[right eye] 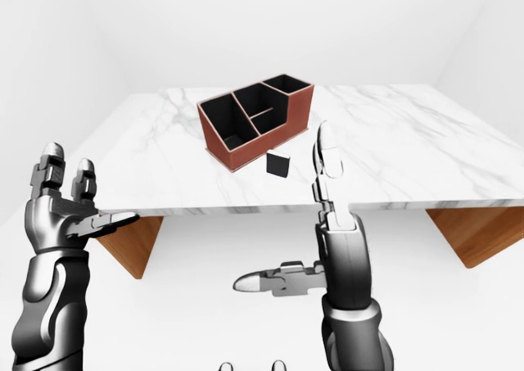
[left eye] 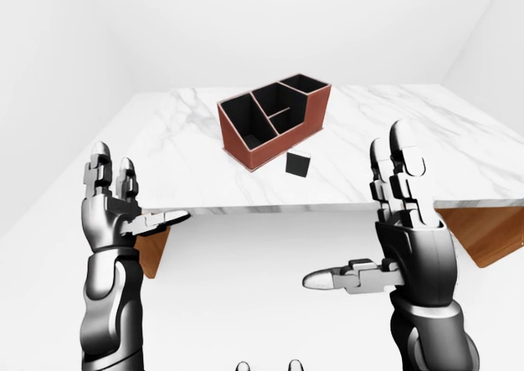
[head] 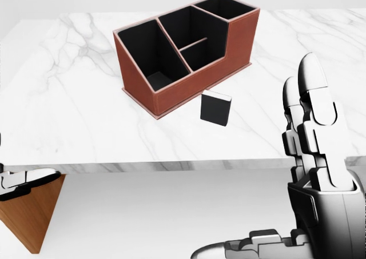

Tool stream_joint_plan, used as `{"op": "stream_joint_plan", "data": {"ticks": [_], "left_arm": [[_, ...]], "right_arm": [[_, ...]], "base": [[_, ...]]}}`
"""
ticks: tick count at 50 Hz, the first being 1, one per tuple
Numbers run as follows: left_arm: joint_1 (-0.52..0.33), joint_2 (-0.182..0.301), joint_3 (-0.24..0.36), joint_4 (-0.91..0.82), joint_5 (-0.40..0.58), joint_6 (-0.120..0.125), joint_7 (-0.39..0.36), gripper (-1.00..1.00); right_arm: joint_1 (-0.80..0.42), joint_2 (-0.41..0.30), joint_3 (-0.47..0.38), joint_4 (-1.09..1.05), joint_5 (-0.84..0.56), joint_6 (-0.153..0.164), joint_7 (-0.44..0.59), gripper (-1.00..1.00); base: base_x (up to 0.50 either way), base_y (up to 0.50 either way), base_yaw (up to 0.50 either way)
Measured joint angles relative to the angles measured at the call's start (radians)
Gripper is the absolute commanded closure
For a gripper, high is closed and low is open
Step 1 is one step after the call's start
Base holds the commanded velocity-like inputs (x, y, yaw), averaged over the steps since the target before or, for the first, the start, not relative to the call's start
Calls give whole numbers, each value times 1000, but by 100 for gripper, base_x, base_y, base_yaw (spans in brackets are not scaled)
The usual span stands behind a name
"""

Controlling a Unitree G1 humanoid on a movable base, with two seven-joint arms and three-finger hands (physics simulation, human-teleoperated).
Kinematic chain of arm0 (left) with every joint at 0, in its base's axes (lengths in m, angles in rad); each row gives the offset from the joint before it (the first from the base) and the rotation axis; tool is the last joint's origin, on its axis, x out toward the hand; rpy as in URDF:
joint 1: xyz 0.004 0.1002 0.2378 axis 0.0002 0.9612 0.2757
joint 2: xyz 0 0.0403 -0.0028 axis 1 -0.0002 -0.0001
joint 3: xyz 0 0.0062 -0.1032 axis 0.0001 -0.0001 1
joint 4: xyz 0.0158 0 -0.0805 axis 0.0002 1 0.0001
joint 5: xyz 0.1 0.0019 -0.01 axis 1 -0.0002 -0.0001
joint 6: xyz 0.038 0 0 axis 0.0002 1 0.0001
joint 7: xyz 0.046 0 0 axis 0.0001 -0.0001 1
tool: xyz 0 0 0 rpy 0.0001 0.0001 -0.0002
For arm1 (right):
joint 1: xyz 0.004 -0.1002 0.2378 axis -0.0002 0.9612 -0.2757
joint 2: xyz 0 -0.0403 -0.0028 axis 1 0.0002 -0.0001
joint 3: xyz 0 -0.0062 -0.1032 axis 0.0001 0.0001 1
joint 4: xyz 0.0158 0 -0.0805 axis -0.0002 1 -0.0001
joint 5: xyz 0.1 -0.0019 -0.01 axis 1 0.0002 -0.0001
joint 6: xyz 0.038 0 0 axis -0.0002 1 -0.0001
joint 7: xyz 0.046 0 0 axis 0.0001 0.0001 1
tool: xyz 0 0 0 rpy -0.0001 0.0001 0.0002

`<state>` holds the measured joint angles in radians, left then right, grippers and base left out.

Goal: Pick up the book and place it in the left compartment of the caddy.

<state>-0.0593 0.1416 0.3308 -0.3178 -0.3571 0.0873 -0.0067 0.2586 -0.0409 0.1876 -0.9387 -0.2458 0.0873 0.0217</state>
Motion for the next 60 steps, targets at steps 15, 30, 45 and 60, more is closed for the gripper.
{"op": "stream_joint_plan", "data": {"ticks": [15, 30, 45, 60], "left_arm": [[4, -2, 1, -7, 1, 0, -4, -100], [8, -5, 0, -13, 5, 0, -5, -100], [7, -7, -4, -13, 8, 0, -5, -100], [17, -7, 2, -26, 2, 0, -6, -100]], "right_arm": [[9, -9, 17, -8, 1, 0, 8, -100], [11, -8, 8, 2, 16, 0, 16, -100], [11, -5, -4, 8, 28, 0, 23, -100], [11, 3, -13, -1, 46, 0, 8, -100]], "base": [[45, 36, 0], [50, 18, 0], [50, 0, 0], [23, 0, 0]]}}
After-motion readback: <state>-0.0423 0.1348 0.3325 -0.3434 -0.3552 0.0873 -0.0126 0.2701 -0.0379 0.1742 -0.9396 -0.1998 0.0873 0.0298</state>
